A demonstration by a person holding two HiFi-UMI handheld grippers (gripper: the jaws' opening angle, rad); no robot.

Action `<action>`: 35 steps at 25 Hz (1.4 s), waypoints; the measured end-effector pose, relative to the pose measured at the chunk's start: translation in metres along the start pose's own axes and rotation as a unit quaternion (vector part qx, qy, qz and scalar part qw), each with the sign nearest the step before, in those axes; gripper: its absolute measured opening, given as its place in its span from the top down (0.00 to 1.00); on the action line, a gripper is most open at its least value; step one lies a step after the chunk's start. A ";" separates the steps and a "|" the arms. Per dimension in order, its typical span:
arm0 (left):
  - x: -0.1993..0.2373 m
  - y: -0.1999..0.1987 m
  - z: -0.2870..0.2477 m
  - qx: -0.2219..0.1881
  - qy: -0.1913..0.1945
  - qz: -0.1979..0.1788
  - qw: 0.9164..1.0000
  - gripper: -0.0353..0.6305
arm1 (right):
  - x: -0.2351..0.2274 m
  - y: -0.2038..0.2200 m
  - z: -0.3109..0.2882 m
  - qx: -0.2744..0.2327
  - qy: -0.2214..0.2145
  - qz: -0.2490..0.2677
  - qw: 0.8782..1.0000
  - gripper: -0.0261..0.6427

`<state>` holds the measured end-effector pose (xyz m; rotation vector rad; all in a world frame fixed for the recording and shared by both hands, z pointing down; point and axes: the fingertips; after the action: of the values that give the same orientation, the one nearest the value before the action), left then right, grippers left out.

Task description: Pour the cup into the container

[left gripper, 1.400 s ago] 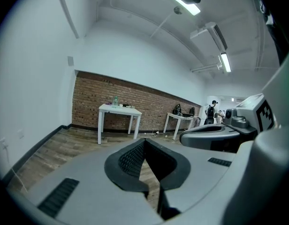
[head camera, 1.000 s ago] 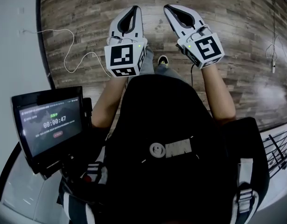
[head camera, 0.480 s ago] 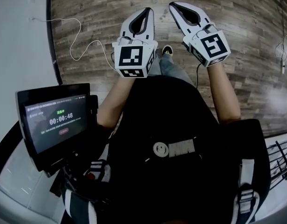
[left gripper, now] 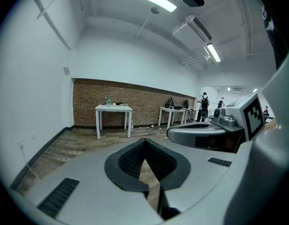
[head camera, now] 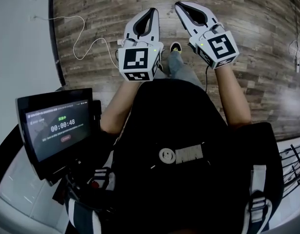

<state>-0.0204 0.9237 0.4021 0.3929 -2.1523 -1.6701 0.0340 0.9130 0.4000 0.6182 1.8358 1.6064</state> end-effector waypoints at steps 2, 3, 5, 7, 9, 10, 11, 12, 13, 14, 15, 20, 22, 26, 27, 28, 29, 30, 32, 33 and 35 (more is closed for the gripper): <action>-0.005 0.001 0.011 -0.003 0.003 0.001 1.000 0.95 | 0.010 0.000 0.009 0.000 0.002 0.003 1.000 0.95; -0.008 0.001 0.020 -0.006 0.004 0.001 1.000 0.95 | 0.019 0.000 0.016 0.000 0.004 0.006 1.000 0.95; -0.013 0.003 0.046 -0.015 0.006 -0.001 1.000 0.95 | 0.043 -0.001 0.030 -0.002 0.007 0.011 1.000 0.95; -0.016 0.004 0.071 -0.024 0.008 -0.001 1.000 0.95 | 0.067 -0.001 0.041 -0.004 0.011 0.017 1.000 0.95; -0.015 0.005 0.092 -0.033 0.010 0.000 0.999 0.95 | 0.087 -0.002 0.048 -0.005 0.018 0.024 1.000 0.95; -0.013 0.005 0.103 -0.037 0.009 0.000 0.999 0.95 | 0.097 -0.001 0.050 -0.005 0.022 0.026 0.999 0.95; -0.012 0.006 0.114 -0.041 0.008 0.001 0.999 0.95 | 0.107 0.000 0.053 -0.005 0.025 0.027 0.999 0.95; -0.011 0.008 0.126 -0.043 0.006 0.001 0.999 0.95 | 0.118 0.001 0.058 -0.004 0.028 0.029 0.999 0.95; -0.011 0.010 0.138 -0.045 0.004 0.001 0.999 0.95 | 0.129 0.001 0.064 -0.003 0.031 0.032 0.999 0.95; -0.015 0.011 0.151 -0.047 0.004 0.001 0.999 0.95 | 0.141 0.000 0.072 -0.004 0.033 0.035 0.999 0.95; -0.021 0.011 0.165 -0.048 0.005 0.001 0.999 0.95 | 0.154 -0.002 0.083 -0.005 0.035 0.039 0.999 0.95; -0.052 0.009 0.215 -0.057 0.019 -0.004 0.998 0.95 | 0.203 -0.006 0.124 -0.005 0.032 0.055 0.998 0.95; -0.057 0.011 0.220 -0.057 0.019 -0.002 0.998 0.95 | 0.209 -0.005 0.128 -0.005 0.030 0.053 0.998 0.95; -0.060 0.010 0.218 -0.059 0.020 -0.002 0.998 0.95 | 0.207 -0.007 0.129 -0.008 0.031 0.046 0.998 0.95; -0.060 0.009 0.216 -0.060 0.020 -0.003 0.998 0.95 | 0.207 -0.008 0.128 -0.010 0.031 0.044 0.999 0.95; -0.060 0.008 0.215 -0.062 0.019 -0.004 0.998 0.95 | 0.206 -0.007 0.129 -0.011 0.031 0.041 0.999 0.95; -0.061 0.007 0.214 -0.063 0.019 -0.003 0.998 0.95 | 0.205 -0.006 0.130 -0.011 0.031 0.037 0.999 0.95; -0.063 0.007 0.214 -0.064 0.018 -0.001 0.998 0.95 | 0.205 -0.005 0.132 -0.011 0.032 0.033 0.999 0.95; -0.064 0.006 0.214 -0.065 0.019 0.001 0.998 0.95 | 0.205 -0.003 0.134 -0.012 0.035 0.027 0.999 0.95; -0.064 0.006 0.212 -0.065 0.020 0.002 0.998 0.95 | 0.205 -0.003 0.133 -0.012 0.037 0.027 0.999 0.95; -0.064 0.006 0.211 -0.064 0.021 0.003 0.998 0.95 | 0.206 -0.002 0.133 -0.011 0.038 0.030 0.999 0.95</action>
<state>-0.0609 1.1348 0.3537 0.3798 -2.0007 -1.7690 -0.0159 1.1495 0.3587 0.6167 1.8666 1.7090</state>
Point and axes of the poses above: the fingertips, and each gripper's own axes: z backward along the fingers, x to its left, y out of its underside, and after that the axes turned 8 degrees about -x, right-handed
